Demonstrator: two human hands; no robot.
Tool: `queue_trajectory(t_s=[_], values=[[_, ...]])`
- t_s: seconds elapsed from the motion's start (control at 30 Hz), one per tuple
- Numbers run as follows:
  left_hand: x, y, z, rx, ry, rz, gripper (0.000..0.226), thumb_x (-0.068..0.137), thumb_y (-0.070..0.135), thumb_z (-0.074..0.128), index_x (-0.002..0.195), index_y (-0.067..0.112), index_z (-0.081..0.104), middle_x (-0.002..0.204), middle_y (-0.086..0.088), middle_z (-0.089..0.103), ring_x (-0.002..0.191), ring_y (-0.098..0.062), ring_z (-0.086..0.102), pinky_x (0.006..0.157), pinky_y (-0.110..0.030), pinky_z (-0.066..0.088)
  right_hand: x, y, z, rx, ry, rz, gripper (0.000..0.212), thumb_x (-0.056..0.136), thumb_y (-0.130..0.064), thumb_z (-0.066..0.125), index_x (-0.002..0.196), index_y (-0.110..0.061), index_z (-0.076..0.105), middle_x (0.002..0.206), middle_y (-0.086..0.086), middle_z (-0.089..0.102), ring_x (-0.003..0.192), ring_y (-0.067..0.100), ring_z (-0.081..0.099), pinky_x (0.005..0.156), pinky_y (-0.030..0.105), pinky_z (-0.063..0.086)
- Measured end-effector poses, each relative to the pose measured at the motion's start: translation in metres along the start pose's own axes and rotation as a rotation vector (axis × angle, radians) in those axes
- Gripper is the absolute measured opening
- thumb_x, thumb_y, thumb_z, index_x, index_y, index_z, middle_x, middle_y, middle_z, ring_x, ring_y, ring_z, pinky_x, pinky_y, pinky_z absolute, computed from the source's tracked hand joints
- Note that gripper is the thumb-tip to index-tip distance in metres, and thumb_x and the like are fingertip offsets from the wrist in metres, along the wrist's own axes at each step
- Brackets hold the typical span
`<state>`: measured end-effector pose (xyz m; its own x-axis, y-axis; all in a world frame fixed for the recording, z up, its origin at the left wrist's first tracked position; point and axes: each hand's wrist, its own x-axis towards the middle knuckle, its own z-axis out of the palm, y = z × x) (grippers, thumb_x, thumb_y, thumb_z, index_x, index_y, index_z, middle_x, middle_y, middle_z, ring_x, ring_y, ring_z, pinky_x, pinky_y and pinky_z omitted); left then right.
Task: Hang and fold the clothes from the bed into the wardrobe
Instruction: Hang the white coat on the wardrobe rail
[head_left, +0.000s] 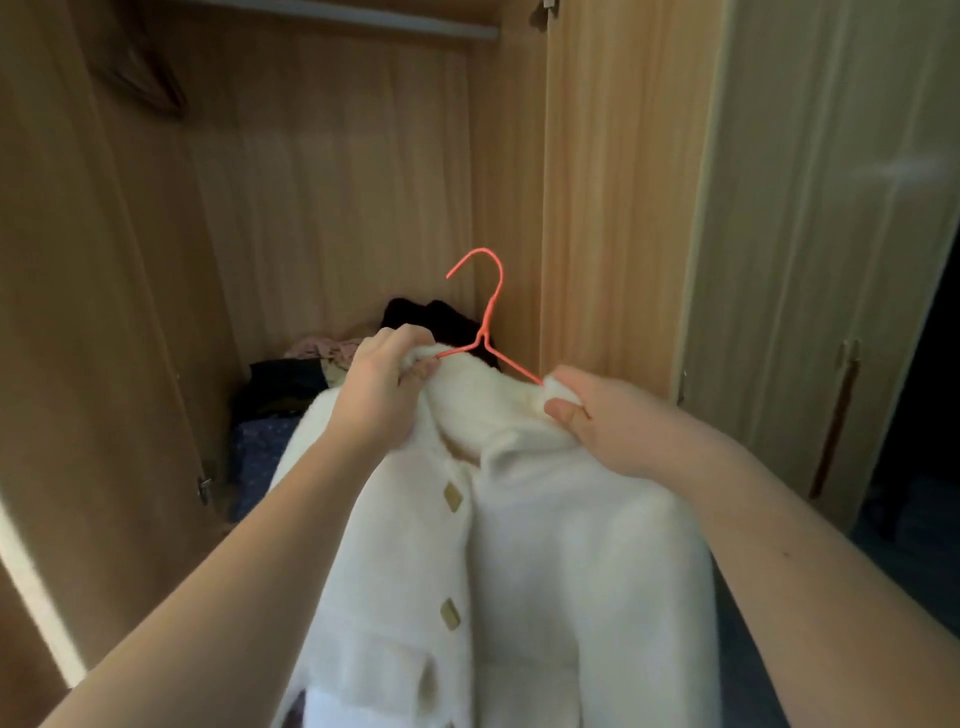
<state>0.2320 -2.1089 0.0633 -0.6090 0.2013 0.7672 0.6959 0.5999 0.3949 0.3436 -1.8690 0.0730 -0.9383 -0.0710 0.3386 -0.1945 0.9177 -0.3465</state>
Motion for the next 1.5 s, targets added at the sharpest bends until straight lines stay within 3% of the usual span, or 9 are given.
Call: queue_trajectory(t_s=[0.17, 0.4, 0.5, 0.63, 0.77, 0.93, 1.2, 1.37, 1.5], values=[[0.044, -0.038, 0.02, -0.012, 0.068, -0.037, 0.02, 0.091, 0.017, 0.063, 0.111, 0.021, 0.061, 0.103, 0.007, 0.057, 0.107, -0.021, 0.052, 0.086, -0.027, 0.034, 0.061, 0.01, 0.008, -0.058, 0.204, -0.068, 0.019, 0.101, -0.048, 0.04, 0.108, -0.031, 0.044, 0.076, -0.003, 0.058, 0.075, 0.028, 0.058, 0.065, 0.038, 0.049], [0.149, -0.073, 0.045, 0.045, 0.174, -0.047, 0.03, 0.09, 0.028, 0.065, 0.119, 0.025, 0.061, 0.111, 0.008, 0.062, 0.11, -0.015, 0.055, 0.088, -0.022, 0.036, 0.174, 0.029, 0.003, -0.056, 0.433, -0.168, 0.021, 0.101, -0.046, 0.039, 0.109, -0.027, 0.043, 0.084, 0.006, 0.064, 0.08, 0.039, 0.06, 0.066, 0.044, 0.051], [0.185, -0.088, 0.049, 0.045, 0.245, -0.035, 0.034, 0.091, 0.026, 0.06, 0.125, 0.029, 0.058, 0.119, 0.011, 0.062, 0.115, -0.015, 0.055, 0.096, -0.028, 0.041, 0.222, 0.036, -0.005, -0.053, 0.493, -0.167, 0.019, 0.102, -0.046, 0.037, 0.104, -0.028, 0.041, 0.08, 0.003, 0.06, 0.078, 0.039, 0.06, 0.064, 0.043, 0.049], [0.223, -0.105, 0.052, -0.081, 0.284, -0.076, 0.029, 0.093, 0.02, 0.054, 0.119, 0.034, 0.056, 0.111, 0.016, 0.062, 0.109, -0.007, 0.057, 0.095, -0.032, 0.046, 0.285, 0.044, -0.012, -0.123, 0.592, -0.134, 0.021, 0.102, -0.045, 0.036, 0.107, -0.026, 0.04, 0.074, -0.005, 0.047, 0.079, 0.037, 0.062, 0.06, 0.038, 0.042], [0.271, -0.123, 0.052, -0.172, 0.296, -0.118, 0.028, 0.093, 0.018, 0.056, 0.115, 0.034, 0.056, 0.108, 0.017, 0.063, 0.104, -0.002, 0.06, 0.089, -0.03, 0.05, 0.355, 0.045, -0.013, -0.173, 0.681, -0.127, 0.022, 0.103, -0.043, 0.036, 0.109, -0.022, 0.039, 0.089, 0.002, 0.062, 0.084, 0.036, 0.065, 0.059, 0.037, 0.035], [0.332, -0.158, 0.048, -0.195, 0.357, -0.045, 0.031, 0.09, 0.009, 0.057, 0.111, 0.032, 0.054, 0.104, 0.016, 0.06, 0.097, 0.0, 0.058, 0.08, -0.017, 0.044, 0.439, 0.037, -0.011, -0.204, 0.736, -0.113, 0.02, 0.104, -0.039, 0.035, 0.109, -0.02, 0.038, 0.095, 0.004, 0.064, 0.084, 0.035, 0.066, 0.059, 0.037, 0.035], [0.456, -0.239, 0.044, -0.321, 0.347, 0.077, 0.038, 0.083, -0.01, 0.05, 0.105, 0.02, 0.054, 0.096, 0.002, 0.061, 0.088, -0.015, 0.058, 0.079, -0.024, 0.044, 0.566, 0.026, -0.039, -0.346, 0.818, -0.027, 0.021, 0.105, -0.04, 0.031, 0.111, -0.021, 0.039, 0.099, 0.005, 0.067, 0.087, 0.035, 0.067, 0.059, 0.036, 0.036], [0.533, -0.249, 0.048, -0.394, 0.356, 0.2, 0.034, 0.084, -0.017, 0.049, 0.103, 0.011, 0.054, 0.091, -0.004, 0.06, 0.08, -0.011, 0.055, 0.068, -0.006, 0.042, 0.628, 0.026, -0.063, -0.376, 0.913, 0.003, 0.013, 0.106, -0.034, 0.031, 0.104, -0.023, 0.037, 0.093, 0.004, 0.067, 0.083, 0.034, 0.067, 0.058, 0.036, 0.035], [0.577, -0.254, 0.061, -0.46, 0.362, 0.241, 0.034, 0.084, -0.014, 0.05, 0.101, 0.015, 0.054, 0.091, -0.003, 0.06, 0.08, -0.013, 0.055, 0.07, -0.017, 0.042, 0.665, 0.034, -0.09, -0.408, 1.009, 0.02, 0.015, 0.106, -0.035, 0.031, 0.105, -0.022, 0.039, 0.091, 0.004, 0.067, 0.082, 0.033, 0.067, 0.057, 0.036, 0.034]])
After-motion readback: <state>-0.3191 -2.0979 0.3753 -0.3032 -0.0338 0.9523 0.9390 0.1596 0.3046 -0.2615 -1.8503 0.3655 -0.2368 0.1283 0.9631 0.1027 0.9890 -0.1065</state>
